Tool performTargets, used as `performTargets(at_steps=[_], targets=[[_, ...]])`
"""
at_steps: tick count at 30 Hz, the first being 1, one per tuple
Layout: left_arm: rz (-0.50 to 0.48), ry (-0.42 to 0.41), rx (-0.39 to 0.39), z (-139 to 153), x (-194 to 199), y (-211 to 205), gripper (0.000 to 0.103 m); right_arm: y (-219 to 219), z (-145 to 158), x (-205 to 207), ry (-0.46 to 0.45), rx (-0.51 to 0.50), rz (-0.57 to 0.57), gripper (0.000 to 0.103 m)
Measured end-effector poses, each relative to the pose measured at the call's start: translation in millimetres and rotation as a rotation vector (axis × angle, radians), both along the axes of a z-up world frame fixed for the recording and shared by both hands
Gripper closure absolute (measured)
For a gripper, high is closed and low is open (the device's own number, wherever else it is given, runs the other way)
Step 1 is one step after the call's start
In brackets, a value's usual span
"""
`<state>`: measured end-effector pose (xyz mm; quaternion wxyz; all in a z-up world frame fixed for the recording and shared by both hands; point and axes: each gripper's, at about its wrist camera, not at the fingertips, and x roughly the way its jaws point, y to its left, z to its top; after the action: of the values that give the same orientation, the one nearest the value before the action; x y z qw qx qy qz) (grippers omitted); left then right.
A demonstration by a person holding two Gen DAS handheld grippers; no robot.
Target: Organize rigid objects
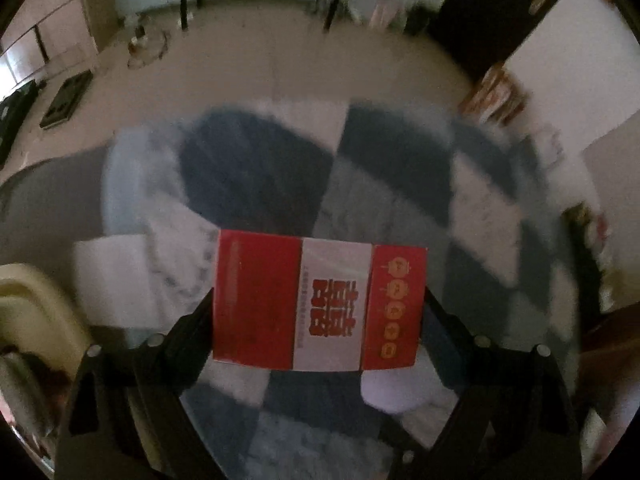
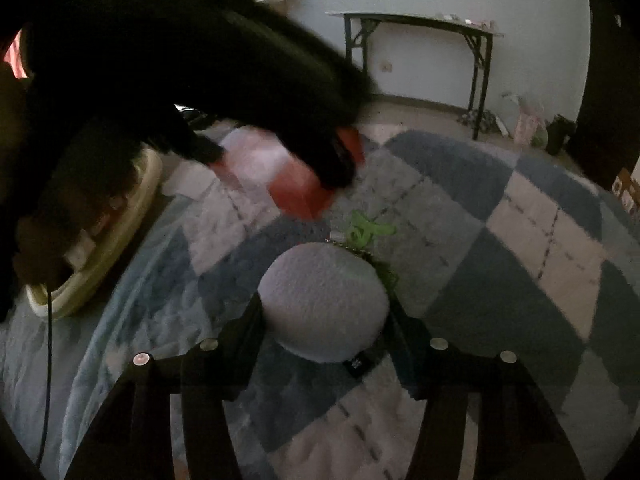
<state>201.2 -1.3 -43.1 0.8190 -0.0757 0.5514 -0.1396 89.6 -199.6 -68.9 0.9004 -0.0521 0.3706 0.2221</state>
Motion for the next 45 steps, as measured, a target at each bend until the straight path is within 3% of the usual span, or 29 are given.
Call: performTargets(at_steps=[4, 7, 9, 13, 17, 23, 26, 34, 37, 38, 42, 45], targets=[[0.046, -0.11, -0.015, 65.1, -41.5, 60.6, 0.011, -1.4, 33.8, -22.1, -0.059, 0.047, 0.042, 0.047], [0.144, -0.123, 0.025, 89.6, -68.3, 126.1, 0.011, 23.0, 70.6, -29.8, -0.094, 0.102, 0.134, 0.047], [0.222, -0.106, 0.094, 90.9, -83.0, 174.4, 0.011, 46.8, 85.6, -36.3, -0.093, 0.128, 0.21, 0.047], [0.389, -0.073, 0.132, 76.3, -116.0, 248.5, 0.011, 115.4, 96.7, -47.9, -0.047, 0.14, 0.381, 0.047], [0.484, -0.007, 0.121, 45.4, -134.6, 297.2, 0.011, 159.8, 87.2, -36.7, 0.013, 0.049, 0.438, 0.047], [0.503, 0.032, 0.072, 15.0, -131.8, 311.2, 0.011, 214.5, 69.1, -11.9, 0.047, -0.119, 0.471, 0.047], [0.478, 0.056, 0.06, 2.9, -120.1, 317.1, 0.011, 248.2, 62.8, -7.5, 0.047, -0.152, 0.488, 0.047], [0.467, 0.056, 0.048, -12.1, -117.7, 320.5, 0.011, 270.9, 38.2, -1.9, 0.06, -0.184, 0.495, 0.043], [0.427, 0.026, 0.027, -10.7, -123.5, 315.5, 0.007, 270.7, 35.6, -2.6, 0.04, -0.171, 0.51, 0.032], [0.42, 0.008, 0.025, -6.8, -126.2, 313.4, 0.002, 270.0, 36.2, -4.0, 0.033, -0.161, 0.512, 0.024], [0.391, -0.093, -0.007, 24.6, -148.4, 302.0, 0.0, 252.1, 51.7, -8.9, 0.017, -0.078, 0.498, 0.003], [0.373, -0.169, 0.039, 51.0, -170.8, 282.7, 0.0, 228.0, 73.6, -14.7, -0.04, -0.012, 0.473, 0.0]])
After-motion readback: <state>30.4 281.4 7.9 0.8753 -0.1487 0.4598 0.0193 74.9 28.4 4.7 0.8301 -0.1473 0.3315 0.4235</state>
